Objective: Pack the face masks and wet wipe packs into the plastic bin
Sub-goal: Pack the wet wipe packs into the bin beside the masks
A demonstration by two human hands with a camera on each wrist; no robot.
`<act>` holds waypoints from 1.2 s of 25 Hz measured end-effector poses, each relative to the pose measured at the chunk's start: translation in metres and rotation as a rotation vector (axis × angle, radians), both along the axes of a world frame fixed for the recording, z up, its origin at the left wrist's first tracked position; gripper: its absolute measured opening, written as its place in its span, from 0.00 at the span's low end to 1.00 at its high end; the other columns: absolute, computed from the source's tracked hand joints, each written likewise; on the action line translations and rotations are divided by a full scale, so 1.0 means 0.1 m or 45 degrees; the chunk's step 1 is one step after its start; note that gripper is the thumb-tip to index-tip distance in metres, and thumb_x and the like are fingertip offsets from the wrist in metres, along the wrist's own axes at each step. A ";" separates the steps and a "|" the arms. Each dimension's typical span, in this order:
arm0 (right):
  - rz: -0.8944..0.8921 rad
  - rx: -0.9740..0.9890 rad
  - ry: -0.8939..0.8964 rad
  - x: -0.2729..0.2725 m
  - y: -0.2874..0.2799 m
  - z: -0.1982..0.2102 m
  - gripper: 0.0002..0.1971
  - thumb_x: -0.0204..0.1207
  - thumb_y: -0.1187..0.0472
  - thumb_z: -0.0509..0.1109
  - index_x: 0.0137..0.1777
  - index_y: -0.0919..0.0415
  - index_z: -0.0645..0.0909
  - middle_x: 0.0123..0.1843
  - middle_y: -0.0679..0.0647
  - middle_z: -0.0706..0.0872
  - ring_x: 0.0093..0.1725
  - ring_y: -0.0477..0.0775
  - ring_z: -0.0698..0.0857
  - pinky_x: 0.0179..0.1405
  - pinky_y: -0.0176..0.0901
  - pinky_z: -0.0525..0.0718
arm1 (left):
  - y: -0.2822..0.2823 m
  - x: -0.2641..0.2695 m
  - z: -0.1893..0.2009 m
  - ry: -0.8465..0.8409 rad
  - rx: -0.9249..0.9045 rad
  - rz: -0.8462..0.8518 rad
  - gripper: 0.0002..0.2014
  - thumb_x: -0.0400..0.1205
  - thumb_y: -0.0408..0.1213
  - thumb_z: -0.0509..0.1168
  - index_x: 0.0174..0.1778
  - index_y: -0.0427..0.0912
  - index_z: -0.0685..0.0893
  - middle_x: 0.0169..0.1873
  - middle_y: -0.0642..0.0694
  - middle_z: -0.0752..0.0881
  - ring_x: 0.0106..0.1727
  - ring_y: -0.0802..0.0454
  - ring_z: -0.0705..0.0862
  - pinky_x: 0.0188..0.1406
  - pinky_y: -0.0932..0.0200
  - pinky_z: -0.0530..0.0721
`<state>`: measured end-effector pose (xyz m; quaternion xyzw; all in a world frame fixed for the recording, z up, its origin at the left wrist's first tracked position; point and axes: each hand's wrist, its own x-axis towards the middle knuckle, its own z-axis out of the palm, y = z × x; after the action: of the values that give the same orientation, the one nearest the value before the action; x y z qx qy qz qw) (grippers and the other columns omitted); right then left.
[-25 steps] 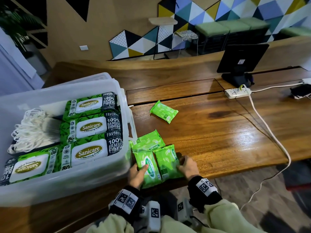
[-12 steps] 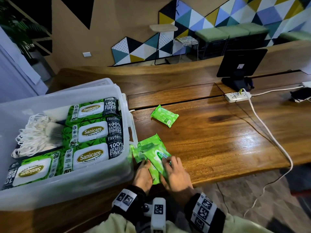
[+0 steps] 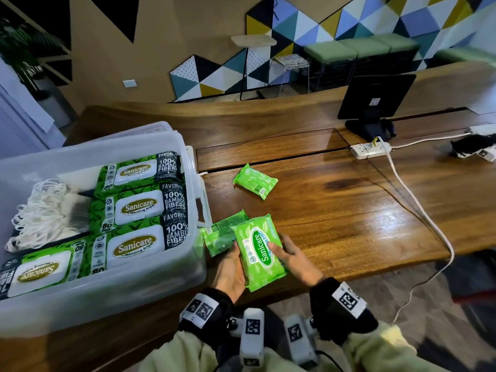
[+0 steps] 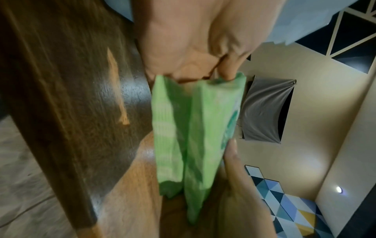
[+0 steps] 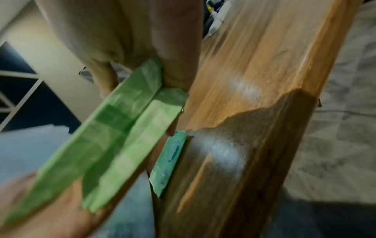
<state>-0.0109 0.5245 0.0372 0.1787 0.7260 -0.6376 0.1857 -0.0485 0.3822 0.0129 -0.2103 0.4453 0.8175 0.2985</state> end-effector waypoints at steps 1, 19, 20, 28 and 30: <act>0.021 0.071 0.007 0.00 -0.08 -0.03 0.32 0.84 0.51 0.55 0.83 0.59 0.47 0.83 0.58 0.57 0.81 0.59 0.60 0.78 0.53 0.60 | 0.01 0.00 0.03 -0.003 -0.012 -0.029 0.21 0.88 0.49 0.47 0.60 0.40 0.80 0.52 0.38 0.87 0.46 0.47 0.86 0.43 0.49 0.83; 1.271 1.385 0.681 -1.47 -0.25 -0.57 0.27 0.78 0.66 0.60 0.77 0.65 0.62 0.69 0.67 0.78 0.68 0.65 0.78 0.63 0.54 0.78 | -0.50 0.20 -0.55 0.014 -0.281 -0.068 0.12 0.78 0.30 0.66 0.57 0.37 0.82 0.44 0.36 0.91 0.42 0.40 0.91 0.41 0.45 0.89; 1.179 1.294 0.617 -1.44 -0.16 -0.46 0.27 0.78 0.65 0.61 0.77 0.63 0.62 0.64 0.68 0.80 0.63 0.65 0.81 0.57 0.52 0.79 | -0.49 0.20 -0.54 0.016 -0.280 -0.074 0.12 0.77 0.30 0.66 0.56 0.36 0.82 0.44 0.36 0.91 0.42 0.40 0.91 0.42 0.45 0.89; 0.448 0.260 0.285 -1.19 0.73 -0.16 0.12 0.75 0.67 0.71 0.56 0.53 0.81 0.55 0.52 0.85 0.53 0.45 0.84 0.65 0.46 0.78 | -0.43 0.08 -0.58 0.079 -0.294 -0.235 0.14 0.76 0.29 0.67 0.58 0.34 0.82 0.46 0.36 0.91 0.43 0.39 0.90 0.37 0.49 0.89; 0.470 0.187 0.274 -1.15 0.79 -0.09 0.12 0.75 0.69 0.70 0.56 0.55 0.81 0.52 0.49 0.86 0.47 0.36 0.85 0.60 0.38 0.80 | -0.40 0.07 -0.57 0.095 -0.286 -0.236 0.17 0.74 0.32 0.69 0.59 0.38 0.81 0.49 0.37 0.90 0.48 0.39 0.89 0.42 0.47 0.89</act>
<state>-0.1256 0.6039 0.0279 -0.0133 0.8065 -0.5536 0.2072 -0.0417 0.3418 -0.0437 -0.1698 0.5624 0.7387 0.3305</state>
